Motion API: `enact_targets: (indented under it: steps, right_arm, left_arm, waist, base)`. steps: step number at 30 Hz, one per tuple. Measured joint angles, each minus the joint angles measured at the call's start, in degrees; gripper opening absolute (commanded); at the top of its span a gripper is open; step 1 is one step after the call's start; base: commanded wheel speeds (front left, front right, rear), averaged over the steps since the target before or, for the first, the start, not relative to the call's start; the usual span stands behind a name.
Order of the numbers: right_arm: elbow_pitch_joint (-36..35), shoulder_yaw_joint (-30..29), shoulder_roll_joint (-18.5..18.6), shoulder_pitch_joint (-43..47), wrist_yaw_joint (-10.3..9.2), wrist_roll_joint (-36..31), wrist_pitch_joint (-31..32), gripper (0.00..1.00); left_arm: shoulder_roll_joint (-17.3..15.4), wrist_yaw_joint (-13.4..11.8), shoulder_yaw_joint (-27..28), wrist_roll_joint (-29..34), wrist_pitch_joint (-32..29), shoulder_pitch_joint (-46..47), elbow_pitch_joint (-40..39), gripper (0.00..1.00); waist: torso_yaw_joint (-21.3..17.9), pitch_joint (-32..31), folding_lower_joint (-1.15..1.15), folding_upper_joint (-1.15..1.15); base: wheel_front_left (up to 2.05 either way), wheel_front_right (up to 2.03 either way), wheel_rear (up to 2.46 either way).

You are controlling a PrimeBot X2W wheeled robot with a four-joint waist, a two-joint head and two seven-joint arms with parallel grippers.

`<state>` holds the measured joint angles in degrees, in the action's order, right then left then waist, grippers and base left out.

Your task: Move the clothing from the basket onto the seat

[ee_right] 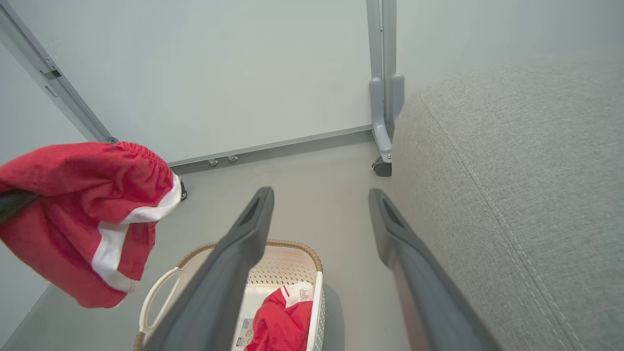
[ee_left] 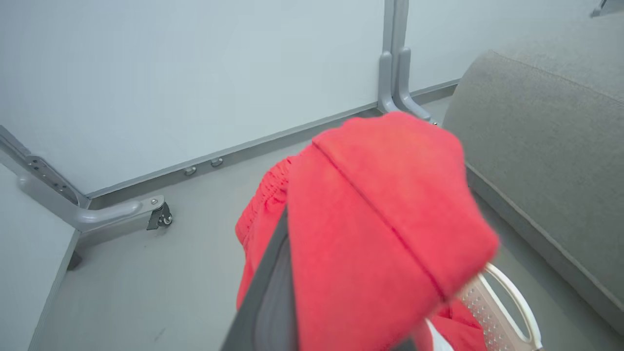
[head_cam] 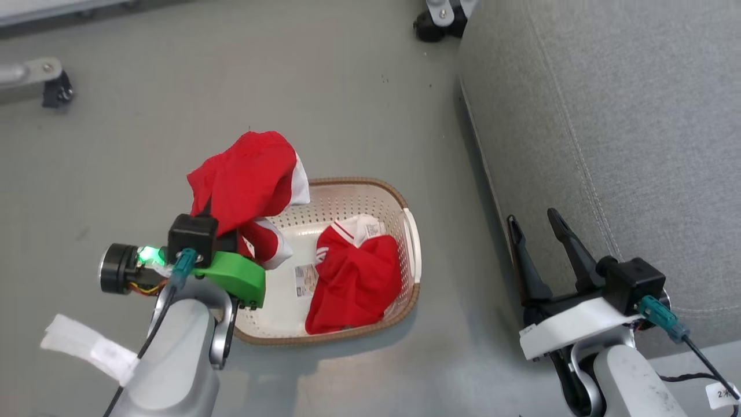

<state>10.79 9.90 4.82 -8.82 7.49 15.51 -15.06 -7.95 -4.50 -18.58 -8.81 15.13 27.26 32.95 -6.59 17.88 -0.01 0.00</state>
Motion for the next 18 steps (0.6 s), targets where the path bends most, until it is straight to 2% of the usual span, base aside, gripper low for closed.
enact_targets:
  steps: [8,18]
  right_arm:
    - [0.73,0.88,0.04,4.22,0.0,0.48,0.0,1.0]
    - [0.22,1.09,0.54,7.38,0.0,0.54,0.0,1.0]
  left_arm:
    - [1.66,0.78,8.6,-1.94,-0.01,-9.11,-13.43,0.0]
    - [4.48,4.48,18.29,-4.08,0.0,-16.01,-27.33,0.0]
  waist:
    - [1.5,-9.01,0.0,0.0]
    - [2.45,-17.82,0.0,0.0]
  base:
    - [0.0,0.0,0.0]
    - [0.0,0.0,0.0]
